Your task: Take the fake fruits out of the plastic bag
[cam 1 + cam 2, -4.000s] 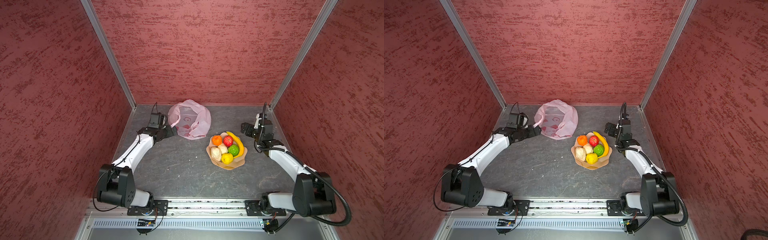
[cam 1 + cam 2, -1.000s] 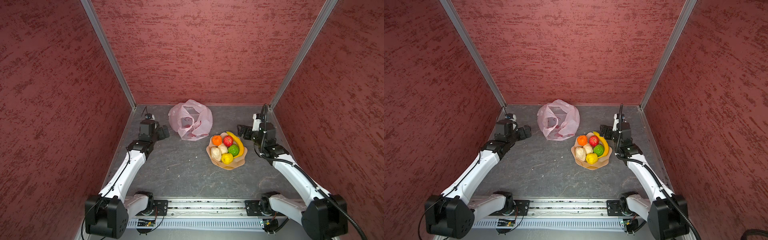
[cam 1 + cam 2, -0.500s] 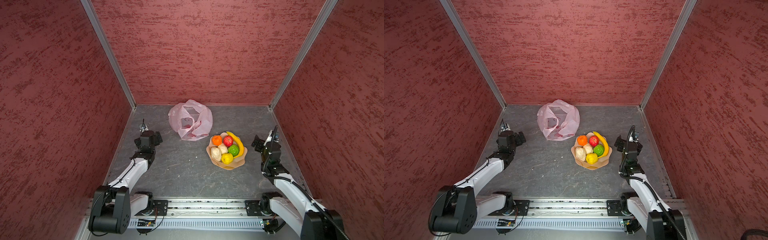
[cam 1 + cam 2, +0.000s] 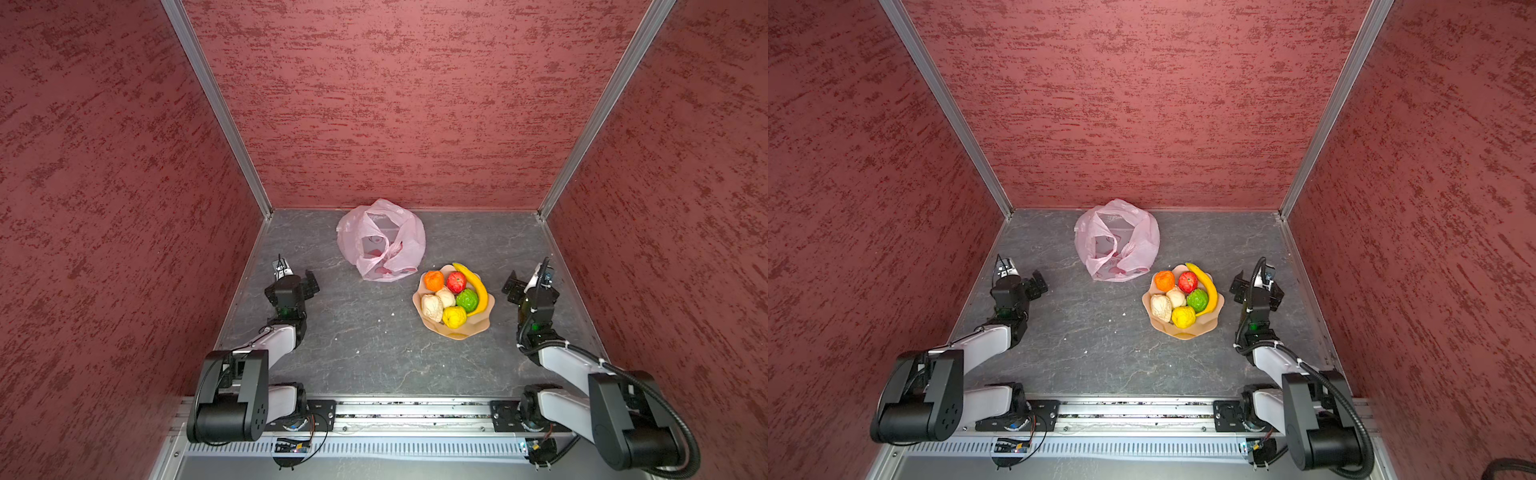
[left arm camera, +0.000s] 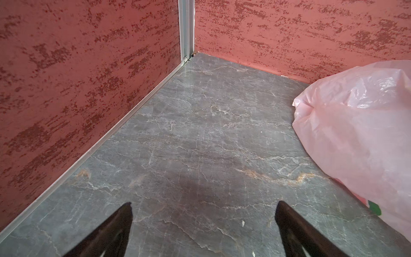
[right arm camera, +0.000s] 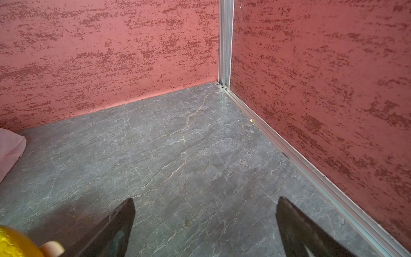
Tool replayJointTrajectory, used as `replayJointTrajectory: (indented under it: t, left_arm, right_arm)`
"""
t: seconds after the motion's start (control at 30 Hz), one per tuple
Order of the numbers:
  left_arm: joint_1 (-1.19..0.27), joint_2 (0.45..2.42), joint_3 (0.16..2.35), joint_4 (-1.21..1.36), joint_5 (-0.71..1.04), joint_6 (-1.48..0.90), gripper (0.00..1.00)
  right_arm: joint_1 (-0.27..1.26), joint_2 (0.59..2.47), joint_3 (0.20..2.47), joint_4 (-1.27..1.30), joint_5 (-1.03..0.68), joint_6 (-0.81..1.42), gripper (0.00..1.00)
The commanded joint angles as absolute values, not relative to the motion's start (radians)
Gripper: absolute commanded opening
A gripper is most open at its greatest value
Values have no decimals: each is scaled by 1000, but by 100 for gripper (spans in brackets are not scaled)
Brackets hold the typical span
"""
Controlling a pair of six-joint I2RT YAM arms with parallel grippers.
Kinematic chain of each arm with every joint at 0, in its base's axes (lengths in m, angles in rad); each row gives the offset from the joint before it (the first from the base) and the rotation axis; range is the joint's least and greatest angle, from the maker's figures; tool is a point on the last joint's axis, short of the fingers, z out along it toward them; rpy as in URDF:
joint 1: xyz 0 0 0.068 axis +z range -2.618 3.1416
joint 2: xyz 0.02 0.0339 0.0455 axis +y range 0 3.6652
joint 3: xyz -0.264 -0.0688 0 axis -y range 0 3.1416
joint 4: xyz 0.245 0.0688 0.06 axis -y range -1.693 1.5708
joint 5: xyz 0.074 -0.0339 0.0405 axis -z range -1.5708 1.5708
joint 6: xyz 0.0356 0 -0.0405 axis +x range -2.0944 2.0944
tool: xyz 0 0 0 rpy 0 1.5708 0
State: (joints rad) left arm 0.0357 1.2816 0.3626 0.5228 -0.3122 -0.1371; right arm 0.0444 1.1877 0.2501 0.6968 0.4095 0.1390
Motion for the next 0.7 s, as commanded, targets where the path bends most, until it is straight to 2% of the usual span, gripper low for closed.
replayJointTrajectory:
  t: [0.0,0.37,0.67]
  left_arm:
    - [52,1293,353,657,-250,-121,100]
    - [76,1407,321,873,-158,-129,100]
    - [65,1426,336,865,-90,-89,100]
  right_arm:
    - [38,1243,240,862,429,106,99]
    - [35,1318,254,968,399,75,99]
    - [30,1365,237,1079,375,54,99]
